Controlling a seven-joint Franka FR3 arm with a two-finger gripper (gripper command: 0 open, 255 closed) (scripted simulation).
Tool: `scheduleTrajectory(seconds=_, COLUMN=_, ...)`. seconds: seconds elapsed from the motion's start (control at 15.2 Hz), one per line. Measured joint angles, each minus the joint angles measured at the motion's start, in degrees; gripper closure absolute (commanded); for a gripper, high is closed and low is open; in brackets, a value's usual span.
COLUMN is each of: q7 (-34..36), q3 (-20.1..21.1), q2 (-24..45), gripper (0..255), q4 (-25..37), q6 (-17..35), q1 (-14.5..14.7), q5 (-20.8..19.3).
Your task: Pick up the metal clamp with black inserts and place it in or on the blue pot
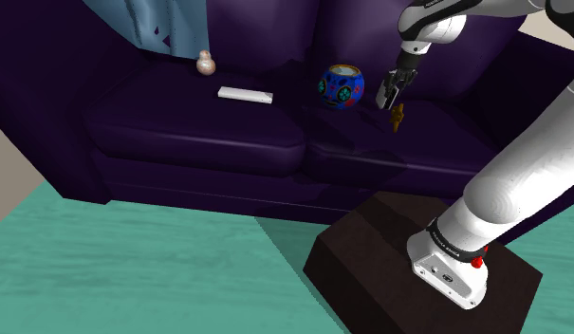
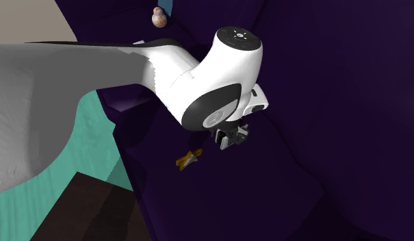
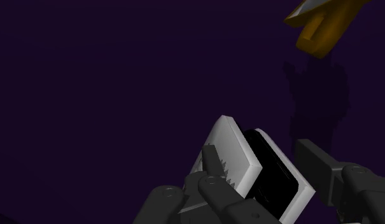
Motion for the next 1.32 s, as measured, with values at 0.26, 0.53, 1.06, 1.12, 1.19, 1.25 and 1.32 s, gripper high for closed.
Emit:
scheduleTrajectory(seconds=0.26, q7=0.23, q3=-0.03, q2=-0.87, gripper=255, q4=1.38, q6=-2.19, q1=0.02, q5=-0.41)
scheduleTrajectory(seconds=0.53, q7=0.57, q3=-0.01, q2=-2.13, gripper=255, q4=3.23, q6=-5.2, q1=0.07, q5=-0.97)
scheduleTrajectory(seconds=1.06, q7=1.19, q3=0.17, q2=-3.65, gripper=255, q4=7.92, q6=-11.3, q1=0.26, q5=-1.6)
scheduleTrajectory(seconds=1.12, q7=1.16, q3=0.16, q2=-3.63, gripper=255, q4=8.66, q6=-12.02, q1=0.25, q5=-1.59)
scheduleTrajectory(seconds=1.19, q7=1.15, q3=0.15, q2=-3.76, gripper=255, q4=9.1, q6=-12.58, q1=0.24, q5=-1.64)
scheduleTrajectory(seconds=1.25, q7=1.14, q3=0.15, q2=-3.79, gripper=255, q4=9.92, q6=-13.43, q1=0.24, q5=-1.65)
scheduleTrajectory(seconds=1.32, q7=1.23, q3=0.17, q2=-4.12, gripper=255, q4=10.34, q6=-14.16, q1=0.26, q5=-1.77)
